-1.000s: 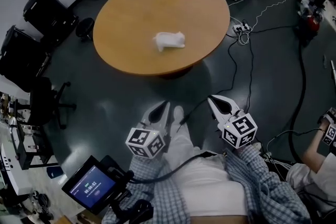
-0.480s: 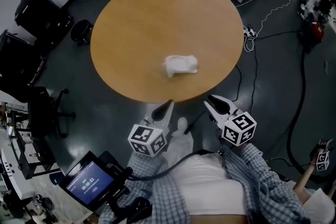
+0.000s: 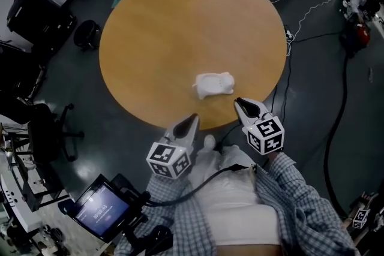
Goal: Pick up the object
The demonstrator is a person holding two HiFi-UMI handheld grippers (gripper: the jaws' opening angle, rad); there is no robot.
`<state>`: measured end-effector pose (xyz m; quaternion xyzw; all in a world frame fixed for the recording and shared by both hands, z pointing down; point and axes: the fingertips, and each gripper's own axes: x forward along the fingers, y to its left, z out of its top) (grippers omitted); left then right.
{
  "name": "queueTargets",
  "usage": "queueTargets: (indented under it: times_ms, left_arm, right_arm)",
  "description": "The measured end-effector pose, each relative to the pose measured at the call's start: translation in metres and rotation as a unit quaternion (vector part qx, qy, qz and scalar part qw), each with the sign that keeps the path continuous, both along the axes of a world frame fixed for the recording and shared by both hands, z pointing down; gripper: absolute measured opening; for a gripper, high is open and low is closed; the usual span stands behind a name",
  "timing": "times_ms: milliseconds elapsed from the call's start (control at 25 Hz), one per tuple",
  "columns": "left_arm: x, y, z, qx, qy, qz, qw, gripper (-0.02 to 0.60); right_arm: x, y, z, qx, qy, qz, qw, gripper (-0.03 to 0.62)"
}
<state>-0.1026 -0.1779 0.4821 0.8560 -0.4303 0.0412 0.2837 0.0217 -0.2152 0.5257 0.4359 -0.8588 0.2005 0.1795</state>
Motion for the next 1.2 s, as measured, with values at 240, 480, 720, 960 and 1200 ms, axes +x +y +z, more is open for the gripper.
queueTargets:
  times_ms: [240,480,720,960,1200]
  left_arm:
    - [-0.004,-0.008,0.002,-0.01,-0.001,-0.025,0.9996,0.0]
    - [-0.026,-0.015,0.005,-0.014,-0.007,-0.071,0.9974,0.0]
    - [-0.037,-0.019,0.009,-0.027,-0.012,-0.106,0.994,0.0]
    - [-0.042,-0.019,0.017,-0.034,-0.016,-0.134,0.9903,0.0]
    - [-0.041,-0.018,0.026,-0.041,-0.019,-0.151,0.9875,0.0]
  right_arm:
    - [-0.014,-0.033,0.019,0.013,0.109,-0.152,0.982,0.148]
    - [-0.041,-0.05,0.044,0.011,0.242,-0.37,0.897,0.323]
    - [-0.065,-0.058,0.071,-0.02,0.282,-0.479,0.831,0.395]
    - [-0.079,-0.058,0.101,-0.034,0.31,-0.528,0.79,0.416]
    - [-0.082,-0.058,0.116,-0.027,0.324,-0.544,0.774,0.417]
